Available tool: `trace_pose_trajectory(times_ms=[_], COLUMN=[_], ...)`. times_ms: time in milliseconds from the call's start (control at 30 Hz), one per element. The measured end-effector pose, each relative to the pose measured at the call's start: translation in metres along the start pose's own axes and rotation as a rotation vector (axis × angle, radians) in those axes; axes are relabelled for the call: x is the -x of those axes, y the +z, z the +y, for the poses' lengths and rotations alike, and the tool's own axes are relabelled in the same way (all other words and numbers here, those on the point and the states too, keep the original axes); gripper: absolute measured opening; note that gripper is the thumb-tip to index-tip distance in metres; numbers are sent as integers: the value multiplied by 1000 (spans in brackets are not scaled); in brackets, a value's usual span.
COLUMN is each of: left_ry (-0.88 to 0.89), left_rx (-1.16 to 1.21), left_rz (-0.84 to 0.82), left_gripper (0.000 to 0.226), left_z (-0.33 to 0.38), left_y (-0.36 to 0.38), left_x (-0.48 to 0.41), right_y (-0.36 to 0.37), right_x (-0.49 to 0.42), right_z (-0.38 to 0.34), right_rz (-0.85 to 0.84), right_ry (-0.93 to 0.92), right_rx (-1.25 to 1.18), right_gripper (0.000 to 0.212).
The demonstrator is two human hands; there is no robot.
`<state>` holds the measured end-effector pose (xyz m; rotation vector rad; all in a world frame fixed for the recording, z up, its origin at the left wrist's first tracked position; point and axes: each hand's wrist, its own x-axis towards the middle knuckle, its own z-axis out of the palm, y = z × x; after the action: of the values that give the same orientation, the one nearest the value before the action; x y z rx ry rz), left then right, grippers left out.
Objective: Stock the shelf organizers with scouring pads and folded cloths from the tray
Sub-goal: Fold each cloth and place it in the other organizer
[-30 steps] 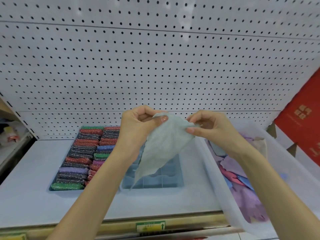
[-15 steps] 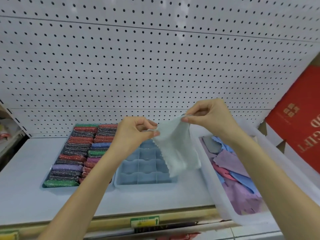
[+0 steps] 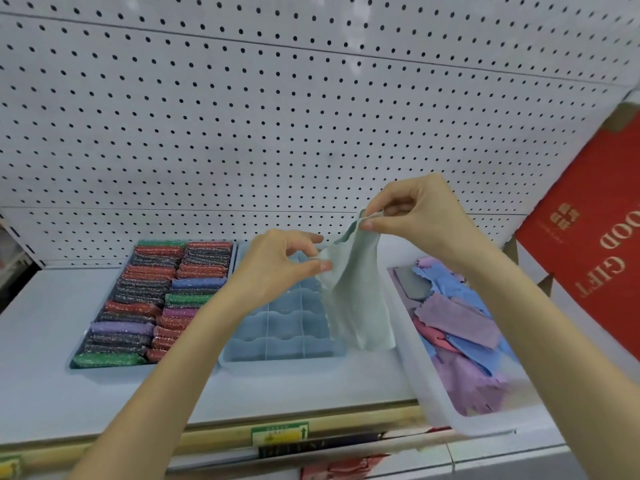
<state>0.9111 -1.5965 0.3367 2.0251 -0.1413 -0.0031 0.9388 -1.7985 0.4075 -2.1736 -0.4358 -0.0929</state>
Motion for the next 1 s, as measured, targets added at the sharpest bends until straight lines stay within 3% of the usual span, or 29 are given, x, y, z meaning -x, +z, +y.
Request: trace_pose_trajectory(times_ms=[100, 500, 1000], left_ry=[12, 30, 104], left_rx=[61, 150, 75], left_rz=[38, 203, 156], left_gripper=[6, 15, 19], left_z=[-5, 22, 55], left_y=[8, -23, -43], left_x=[3, 5, 2], right_y=[-1, -9, -11], right_x=[2, 7, 11], right_z=[-2, 11, 6], right_rz=[-14, 81, 223], right_ry=[-6, 38, -19], right_rx=[3, -16, -132], right_gripper=[8, 16, 33])
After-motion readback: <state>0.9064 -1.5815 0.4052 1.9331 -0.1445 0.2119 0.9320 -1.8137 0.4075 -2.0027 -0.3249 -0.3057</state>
